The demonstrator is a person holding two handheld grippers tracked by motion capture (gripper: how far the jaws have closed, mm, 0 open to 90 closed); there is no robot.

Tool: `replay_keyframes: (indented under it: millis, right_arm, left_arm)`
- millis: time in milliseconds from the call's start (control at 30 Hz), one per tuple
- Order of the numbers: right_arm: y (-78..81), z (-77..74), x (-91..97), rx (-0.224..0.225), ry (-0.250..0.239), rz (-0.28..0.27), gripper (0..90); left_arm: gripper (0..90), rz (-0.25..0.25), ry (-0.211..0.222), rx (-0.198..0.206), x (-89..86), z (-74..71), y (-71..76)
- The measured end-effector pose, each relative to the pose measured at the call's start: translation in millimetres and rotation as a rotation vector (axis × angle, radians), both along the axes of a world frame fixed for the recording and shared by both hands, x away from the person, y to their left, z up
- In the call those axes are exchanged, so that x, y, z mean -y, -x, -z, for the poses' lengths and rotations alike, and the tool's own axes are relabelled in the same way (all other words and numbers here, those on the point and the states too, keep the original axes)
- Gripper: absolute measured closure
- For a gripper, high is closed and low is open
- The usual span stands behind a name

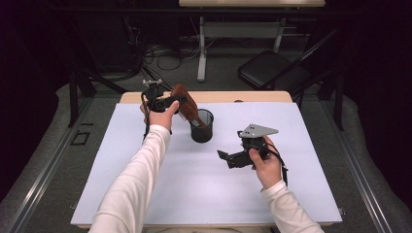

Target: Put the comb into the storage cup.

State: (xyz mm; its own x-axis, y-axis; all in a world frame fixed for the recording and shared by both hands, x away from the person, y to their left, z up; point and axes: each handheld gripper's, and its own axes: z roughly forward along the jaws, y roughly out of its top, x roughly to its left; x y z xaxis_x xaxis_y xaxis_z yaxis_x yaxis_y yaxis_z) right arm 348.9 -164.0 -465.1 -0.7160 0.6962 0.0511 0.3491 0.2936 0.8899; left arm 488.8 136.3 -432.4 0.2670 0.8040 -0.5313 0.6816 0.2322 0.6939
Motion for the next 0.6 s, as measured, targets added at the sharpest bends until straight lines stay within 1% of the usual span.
replay_keyframes:
  millis: [367,600]
  right_arm:
    - [-0.4,0.7,0.0,0.001,0.002,0.000,0.0]
    - [-0.4,0.8,0.0,0.001,0.003,0.000,0.0]
  left_arm:
    - [46.6,-0.006,0.001,-0.003,-0.4,-0.2,0.2]
    - [46.0,-0.008,-0.007,-0.004,-0.4,-0.5,0.7]
